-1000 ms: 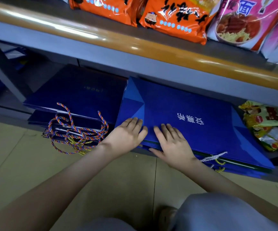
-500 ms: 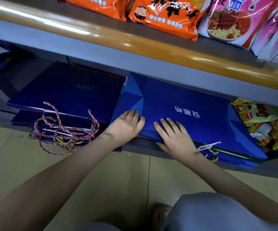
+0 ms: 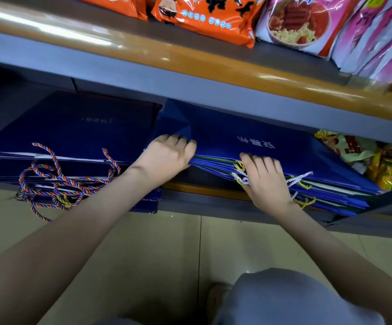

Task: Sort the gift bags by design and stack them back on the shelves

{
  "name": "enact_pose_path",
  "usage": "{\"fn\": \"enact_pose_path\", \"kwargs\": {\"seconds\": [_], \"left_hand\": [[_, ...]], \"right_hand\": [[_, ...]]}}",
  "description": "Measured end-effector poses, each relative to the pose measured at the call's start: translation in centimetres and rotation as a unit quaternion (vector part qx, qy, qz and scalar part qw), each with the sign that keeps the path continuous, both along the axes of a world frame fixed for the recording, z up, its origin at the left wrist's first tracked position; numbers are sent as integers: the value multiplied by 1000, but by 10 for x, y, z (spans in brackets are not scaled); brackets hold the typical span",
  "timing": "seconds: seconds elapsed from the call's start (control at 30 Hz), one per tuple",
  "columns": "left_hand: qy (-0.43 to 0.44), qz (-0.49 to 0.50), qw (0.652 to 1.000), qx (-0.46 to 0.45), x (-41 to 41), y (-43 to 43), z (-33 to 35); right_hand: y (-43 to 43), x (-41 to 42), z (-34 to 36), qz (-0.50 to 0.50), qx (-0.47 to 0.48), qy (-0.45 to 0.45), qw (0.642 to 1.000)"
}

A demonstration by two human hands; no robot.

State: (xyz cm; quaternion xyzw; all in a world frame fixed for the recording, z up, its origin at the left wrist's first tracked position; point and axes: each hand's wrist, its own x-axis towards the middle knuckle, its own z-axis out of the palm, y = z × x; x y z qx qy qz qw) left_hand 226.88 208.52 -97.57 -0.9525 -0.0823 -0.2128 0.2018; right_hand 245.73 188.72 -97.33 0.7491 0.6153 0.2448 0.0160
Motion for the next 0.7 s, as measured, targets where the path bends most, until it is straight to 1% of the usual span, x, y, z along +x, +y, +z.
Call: {"fn": "enact_pose_path", "kwargs": {"seconds": [0.07, 0.17, 0.23, 0.37, 0.47, 0.57, 0.63, 0.7], "left_hand": [[8, 8, 1000, 4, -2, -4, 1], [53, 37, 998, 13, -2, -17, -10], [73, 45, 996, 10, -2, -21, -18], [84, 30, 996, -5, -3, -23, -26], [90, 15, 996, -3, -3, -30, -37], [107, 7, 994, -14, -6, -46, -51], [108, 8, 994, -3, -5, -54, -60], [95, 13, 995, 14, -5, -57, -64]], "right_hand": [[0, 6, 3, 16, -7, 1, 1000], [-3, 8, -4, 29, -16, 13, 999], [-3, 6, -11, 13, -27, 35, 999], [-5, -4, -25, -29, -65, 86, 994], [-12, -5, -37, -35, -93, 110, 989], [-26, -3, -46, -21, -122, 97, 987], [-34, -2, -49, -21, -125, 86, 988], [-37, 0, -50, -17, -124, 93, 988]]}}
